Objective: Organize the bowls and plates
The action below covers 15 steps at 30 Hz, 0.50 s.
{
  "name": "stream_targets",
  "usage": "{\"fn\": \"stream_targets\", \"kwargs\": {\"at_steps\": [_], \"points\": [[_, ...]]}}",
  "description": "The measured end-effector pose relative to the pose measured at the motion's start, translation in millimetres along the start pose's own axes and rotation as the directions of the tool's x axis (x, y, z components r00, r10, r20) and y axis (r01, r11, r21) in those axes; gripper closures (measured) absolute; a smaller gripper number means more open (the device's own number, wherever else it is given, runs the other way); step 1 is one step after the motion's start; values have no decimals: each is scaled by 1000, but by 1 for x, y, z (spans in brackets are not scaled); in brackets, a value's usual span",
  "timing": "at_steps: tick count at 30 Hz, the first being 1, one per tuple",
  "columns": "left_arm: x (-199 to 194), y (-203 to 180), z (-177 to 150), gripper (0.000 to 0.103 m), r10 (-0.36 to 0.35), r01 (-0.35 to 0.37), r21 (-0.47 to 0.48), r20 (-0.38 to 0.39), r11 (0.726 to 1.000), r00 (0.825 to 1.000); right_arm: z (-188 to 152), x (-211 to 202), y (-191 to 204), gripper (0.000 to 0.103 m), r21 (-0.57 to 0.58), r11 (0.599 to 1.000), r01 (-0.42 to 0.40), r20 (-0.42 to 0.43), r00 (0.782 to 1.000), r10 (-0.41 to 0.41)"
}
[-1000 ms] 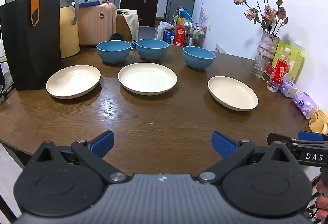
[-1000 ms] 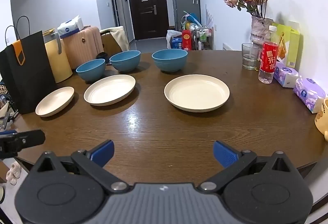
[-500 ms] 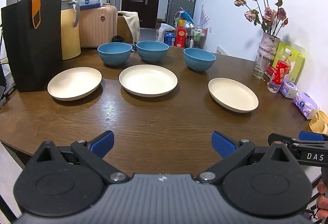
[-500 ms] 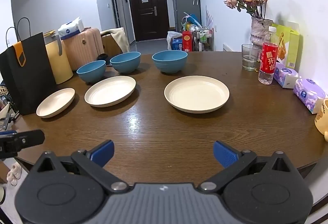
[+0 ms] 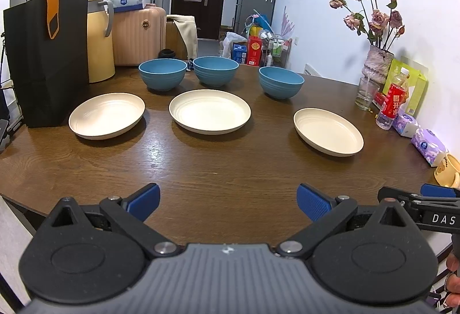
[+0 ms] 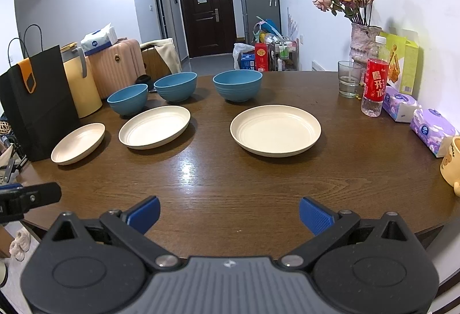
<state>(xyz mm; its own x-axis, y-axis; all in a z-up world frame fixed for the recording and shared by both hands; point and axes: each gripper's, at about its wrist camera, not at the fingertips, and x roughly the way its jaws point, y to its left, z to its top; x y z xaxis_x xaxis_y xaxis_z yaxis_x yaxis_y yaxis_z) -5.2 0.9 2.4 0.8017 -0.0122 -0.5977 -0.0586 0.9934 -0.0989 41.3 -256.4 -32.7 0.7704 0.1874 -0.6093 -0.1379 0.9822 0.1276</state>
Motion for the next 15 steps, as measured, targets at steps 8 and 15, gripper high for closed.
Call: {"fn": "stream_targets", "kwargs": {"at_steps": [8, 15], "points": [[0, 0, 0, 0, 2, -2, -2, 1, 1000, 1000, 0, 0, -1, 0, 0, 1000, -1, 1, 1000, 1], [-6, 13, -3, 0, 7, -6, -18, 11, 1000, 1000, -2, -1, 4, 0, -7, 1000, -1, 1, 1000, 1]]}}
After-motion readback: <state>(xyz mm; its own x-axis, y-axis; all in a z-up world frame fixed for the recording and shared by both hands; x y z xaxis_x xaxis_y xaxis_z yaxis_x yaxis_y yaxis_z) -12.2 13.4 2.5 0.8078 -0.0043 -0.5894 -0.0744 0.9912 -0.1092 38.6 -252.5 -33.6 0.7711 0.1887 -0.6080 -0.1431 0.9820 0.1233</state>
